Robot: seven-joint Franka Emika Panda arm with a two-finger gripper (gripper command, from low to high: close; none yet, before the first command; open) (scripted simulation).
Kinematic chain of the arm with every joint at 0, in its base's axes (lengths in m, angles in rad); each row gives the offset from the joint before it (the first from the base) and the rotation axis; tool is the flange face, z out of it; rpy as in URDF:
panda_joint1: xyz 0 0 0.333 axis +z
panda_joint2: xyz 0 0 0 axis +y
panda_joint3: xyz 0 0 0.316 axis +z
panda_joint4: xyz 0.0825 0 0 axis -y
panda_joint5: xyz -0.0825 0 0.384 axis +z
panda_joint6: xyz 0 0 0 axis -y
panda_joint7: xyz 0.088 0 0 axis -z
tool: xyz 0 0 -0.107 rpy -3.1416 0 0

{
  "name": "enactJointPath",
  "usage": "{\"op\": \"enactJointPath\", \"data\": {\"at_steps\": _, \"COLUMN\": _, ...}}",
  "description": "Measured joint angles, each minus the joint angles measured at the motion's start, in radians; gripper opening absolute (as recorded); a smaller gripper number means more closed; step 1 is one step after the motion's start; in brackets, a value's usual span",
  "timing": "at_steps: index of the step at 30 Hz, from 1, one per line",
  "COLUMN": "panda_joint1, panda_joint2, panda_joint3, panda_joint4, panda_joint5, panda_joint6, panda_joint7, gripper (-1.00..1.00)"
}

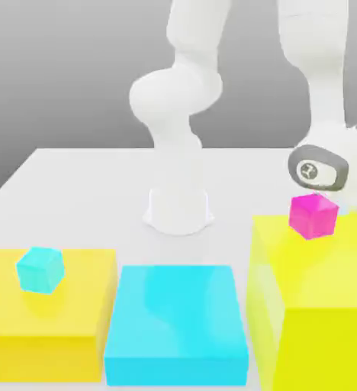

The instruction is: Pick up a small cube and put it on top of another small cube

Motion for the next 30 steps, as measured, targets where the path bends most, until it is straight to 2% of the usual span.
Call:
{"op": "enactJointPath", "data": {"at_steps": 4, "panda_joint1": -0.024, "panda_joint2": -0.087, "panda_joint3": 0.013, "panda_joint4": 0.009, "panda_joint5": 0.073, "panda_joint6": -0.087, "panda_joint7": -0.056, "gripper": -1.00}}
{"op": "enactJointPath", "data": {"at_steps": 12, "panda_joint1": -0.065, "panda_joint2": -0.184, "panda_joint3": 0.012, "panda_joint4": 0.203, "panda_joint5": 0.201, "panda_joint6": -0.356, "panda_joint7": -0.161, "gripper": -1.00}}
{"op": "enactJointPath", "data": {"at_steps": 17, "panda_joint1": -0.119, "panda_joint2": -0.299, "panda_joint3": -0.020, "panda_joint4": 0.267, "panda_joint5": 0.160, "panda_joint6": -0.533, "panda_joint7": -0.041, "gripper": -1.00}}
{"op": "enactJointPath", "data": {"at_steps": 26, "panda_joint1": -0.267, "panda_joint2": -0.539, "panda_joint3": -0.072, "panda_joint4": 0.249, "panda_joint5": 0.063, "panda_joint6": -0.774, "panda_joint7": 0.308, "gripper": -1.00}}
{"op": "enactJointPath", "data": {"at_steps": 30, "panda_joint1": -0.323, "panda_joint2": -0.601, "panda_joint3": -0.089, "panda_joint4": 0.218, "panda_joint5": 0.051, "panda_joint6": -0.817, "panda_joint7": 0.408, "gripper": -1.00}}
